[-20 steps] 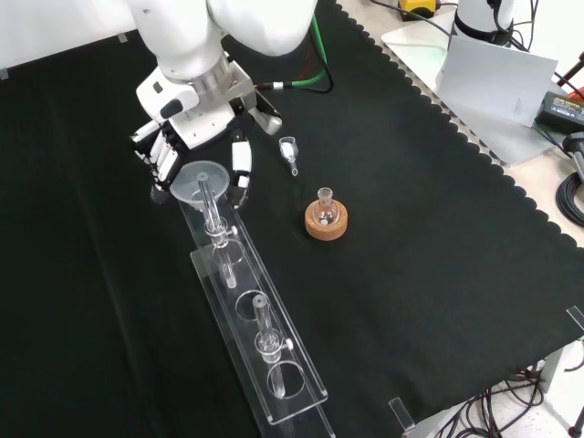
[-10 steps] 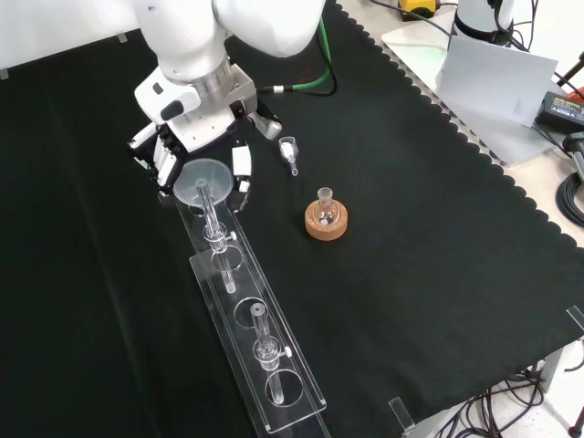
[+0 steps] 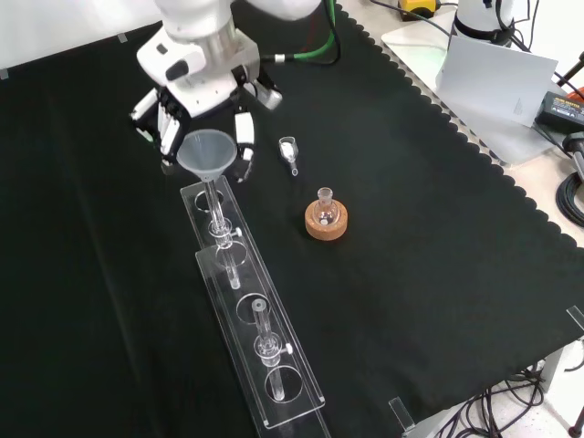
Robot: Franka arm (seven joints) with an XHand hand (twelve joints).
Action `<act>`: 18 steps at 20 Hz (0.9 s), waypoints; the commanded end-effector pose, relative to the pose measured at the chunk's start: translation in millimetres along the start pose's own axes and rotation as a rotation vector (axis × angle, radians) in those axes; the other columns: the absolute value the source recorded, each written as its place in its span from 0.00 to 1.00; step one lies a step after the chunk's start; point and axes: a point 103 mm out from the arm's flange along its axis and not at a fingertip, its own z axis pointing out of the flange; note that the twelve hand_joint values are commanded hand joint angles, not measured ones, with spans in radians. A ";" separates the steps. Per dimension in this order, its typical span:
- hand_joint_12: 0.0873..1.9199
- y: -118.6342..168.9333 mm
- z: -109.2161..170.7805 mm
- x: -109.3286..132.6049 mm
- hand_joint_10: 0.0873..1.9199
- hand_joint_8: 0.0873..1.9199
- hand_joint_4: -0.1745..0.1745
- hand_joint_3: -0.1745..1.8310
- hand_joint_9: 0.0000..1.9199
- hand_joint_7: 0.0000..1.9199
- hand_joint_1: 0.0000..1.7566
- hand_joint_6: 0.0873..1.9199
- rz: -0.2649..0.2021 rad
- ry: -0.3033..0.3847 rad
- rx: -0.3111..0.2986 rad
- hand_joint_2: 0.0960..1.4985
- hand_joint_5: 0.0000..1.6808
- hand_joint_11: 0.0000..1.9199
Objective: Pick up the funnel from the transparent funnel stand.
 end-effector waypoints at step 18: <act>0.73 -49.7 -89.4 -26.9 0.14 0.24 1.00 0.31 0.63 0.73 0.63 0.24 -0.021 -0.001 -0.144 0.46 0.78 0.19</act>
